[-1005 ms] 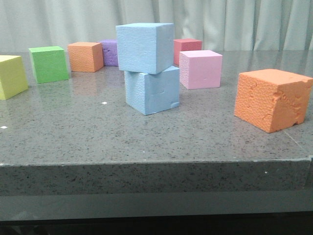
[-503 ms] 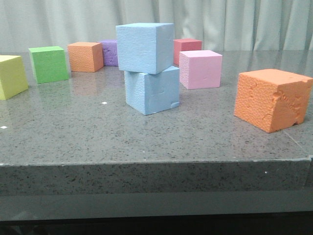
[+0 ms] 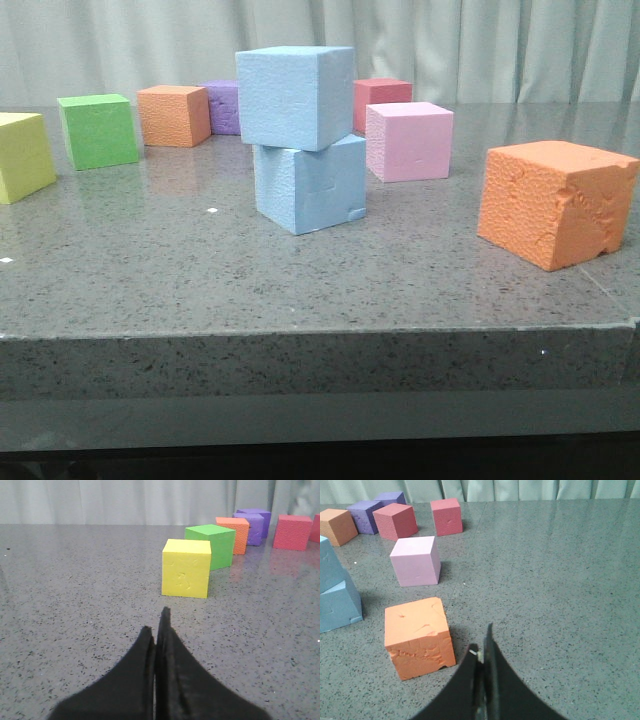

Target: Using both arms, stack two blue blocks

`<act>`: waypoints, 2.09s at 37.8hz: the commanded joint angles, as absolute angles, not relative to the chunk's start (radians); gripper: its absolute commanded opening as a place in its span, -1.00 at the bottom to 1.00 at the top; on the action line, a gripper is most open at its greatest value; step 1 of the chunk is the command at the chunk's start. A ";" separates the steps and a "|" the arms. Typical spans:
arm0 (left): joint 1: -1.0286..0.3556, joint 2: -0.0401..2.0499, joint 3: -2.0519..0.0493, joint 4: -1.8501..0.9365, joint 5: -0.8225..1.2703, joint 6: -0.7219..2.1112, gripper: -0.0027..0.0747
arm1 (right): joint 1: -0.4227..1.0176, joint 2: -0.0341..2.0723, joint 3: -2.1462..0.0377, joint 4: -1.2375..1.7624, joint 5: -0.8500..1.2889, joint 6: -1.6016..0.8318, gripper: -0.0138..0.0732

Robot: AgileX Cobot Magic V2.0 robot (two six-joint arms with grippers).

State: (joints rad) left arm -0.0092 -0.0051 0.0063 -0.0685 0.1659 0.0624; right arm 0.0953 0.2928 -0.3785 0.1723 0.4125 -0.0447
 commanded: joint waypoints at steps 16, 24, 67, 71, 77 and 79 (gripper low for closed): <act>-0.008 -0.023 0.010 -0.070 0.081 0.055 -0.98 | 0.090 0.304 -0.402 0.176 0.337 -0.053 -0.84; -0.008 -0.023 0.010 -0.070 0.081 0.055 -0.98 | 0.090 0.304 -0.402 0.176 0.337 -0.053 -0.84; -0.008 -0.023 0.010 -0.070 0.081 0.055 -0.98 | 0.032 -0.029 0.022 0.090 0.127 -0.090 -0.84; -0.008 -0.023 0.010 -0.070 0.081 0.055 -0.98 | 0.032 -0.029 0.022 0.090 0.127 -0.090 -0.84; -0.008 -0.023 0.010 -0.070 0.081 0.055 -0.98 | 0.032 -0.029 0.022 0.090 0.127 -0.090 -0.84; -0.008 -0.023 0.010 -0.070 0.081 0.055 -0.98 | 0.032 -0.029 0.022 0.090 0.127 -0.090 -0.84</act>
